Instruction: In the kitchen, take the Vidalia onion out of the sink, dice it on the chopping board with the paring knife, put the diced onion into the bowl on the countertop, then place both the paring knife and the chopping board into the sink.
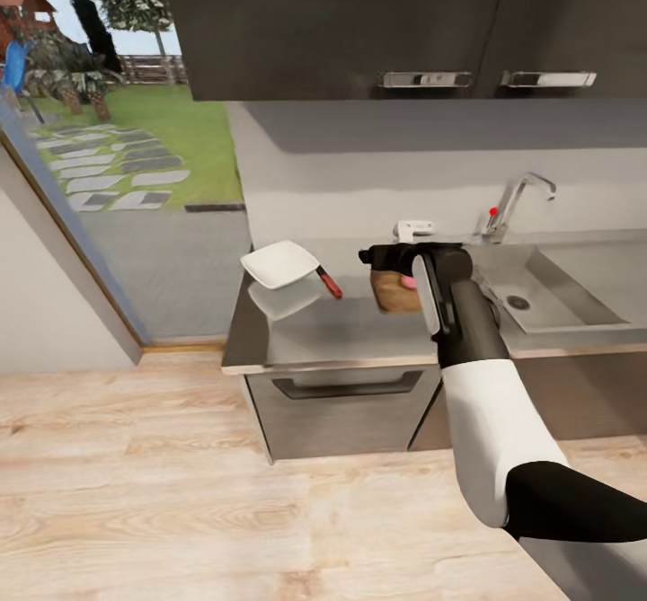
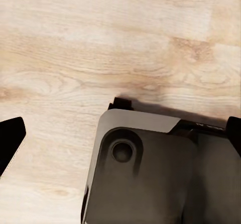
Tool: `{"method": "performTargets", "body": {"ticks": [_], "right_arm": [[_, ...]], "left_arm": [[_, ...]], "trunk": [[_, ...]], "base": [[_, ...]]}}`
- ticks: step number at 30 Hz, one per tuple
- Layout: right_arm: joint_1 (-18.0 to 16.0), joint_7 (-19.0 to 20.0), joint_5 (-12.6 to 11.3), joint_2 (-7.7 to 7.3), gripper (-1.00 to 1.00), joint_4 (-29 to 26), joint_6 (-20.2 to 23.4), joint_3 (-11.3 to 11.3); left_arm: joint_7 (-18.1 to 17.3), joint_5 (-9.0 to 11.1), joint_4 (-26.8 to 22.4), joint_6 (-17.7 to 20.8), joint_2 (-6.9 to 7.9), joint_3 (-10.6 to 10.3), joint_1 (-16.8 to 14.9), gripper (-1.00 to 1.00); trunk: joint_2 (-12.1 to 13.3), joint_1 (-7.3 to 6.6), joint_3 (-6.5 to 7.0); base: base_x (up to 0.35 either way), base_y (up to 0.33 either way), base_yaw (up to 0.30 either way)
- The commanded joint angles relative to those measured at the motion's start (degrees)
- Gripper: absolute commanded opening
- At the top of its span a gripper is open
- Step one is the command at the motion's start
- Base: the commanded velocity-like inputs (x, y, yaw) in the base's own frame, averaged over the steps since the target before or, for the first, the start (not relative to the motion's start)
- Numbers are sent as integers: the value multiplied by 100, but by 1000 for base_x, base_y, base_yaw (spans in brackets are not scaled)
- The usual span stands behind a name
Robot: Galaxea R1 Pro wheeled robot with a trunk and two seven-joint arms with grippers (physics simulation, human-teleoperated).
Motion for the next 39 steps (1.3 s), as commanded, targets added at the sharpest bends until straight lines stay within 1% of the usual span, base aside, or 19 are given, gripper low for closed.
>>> {"method": "performTargets", "body": {"ticks": [1, 7, 11, 17, 20, 22, 24, 28, 30, 31, 32, 34, 39], "right_arm": [[-5, 62, 51, 1, 100, 46, 23, -6], [8, 81, 50, -10, 100, 260, -50, -7], [20, 83, 50, -22, 100, 491, -246, -18], [29, 83, 50, -161, 100, 770, -509, -19], [31, 83, 62, -216, 100, 802, -535, -24], [31, 83, 56, -310, 100, 822, -544, -22], [31, 86, 53, -328, 100, 829, -546, -19], [42, 100, 45, -337, 100, 835, -553, -13], [45, 152, 43, -332, 100, 857, -556, -10], [47, 240, 42, -326, 100, 945, -581, -8], [48, 332, 42, -313, 100, 1071, -671, -8], [49, 430, 41, -289, 100, 1331, -987, -1], [49, 456, 48, -277, 100, 1497, -1172, 9]], "left_arm": [[32, 41, -15, 33, 4, -24, 0, 100], [34, 40, -15, 33, 4, -24, 0, 100], [34, 40, -15, 33, 4, -25, 0, 100], [34, 40, -15, 33, 4, -25, 0, 100], [34, 39, -15, 33, 4, -25, 0, 100], [34, 38, -15, 31, 4, -18, 0, 100], [34, 38, -15, 29, 1, -17, 0, 100], [34, 38, -21, 26, -3, -16, 0, 100], [34, 38, -22, 25, -4, -16, 0, 100], [34, 38, -23, 25, -1, -16, 0, 100], [34, 38, -24, 25, -2, -16, 0, 100], [34, 38, -22, 25, -1, -16, 0, 100], [34, 38, -17, 25, -2, -16, 0, 100]], "trunk": [[-10, 6, -10], [-10, 6, -10], [-10, 6, -10], [-10, 6, -10], [-10, 6, -10], [-10, 6, -10], [-10, 6, -10], [-10, 6, -10], [-10, 6, -10], [-10, 6, -10], [-10, 6, -10], [-10, 6, -10], [-10, 6, -10]], "base": [[282, 54, 0], [284, 17, 0], [171, 2, 0], [27, 0, 0], [3, 0, 0], [1, 0, 0], [0, 0, 0], [0, 0, 0], [0, 0, 0], [0, 0, 0], [0, 0, 0], [0, 0, 0], [0, 0, 0]]}}
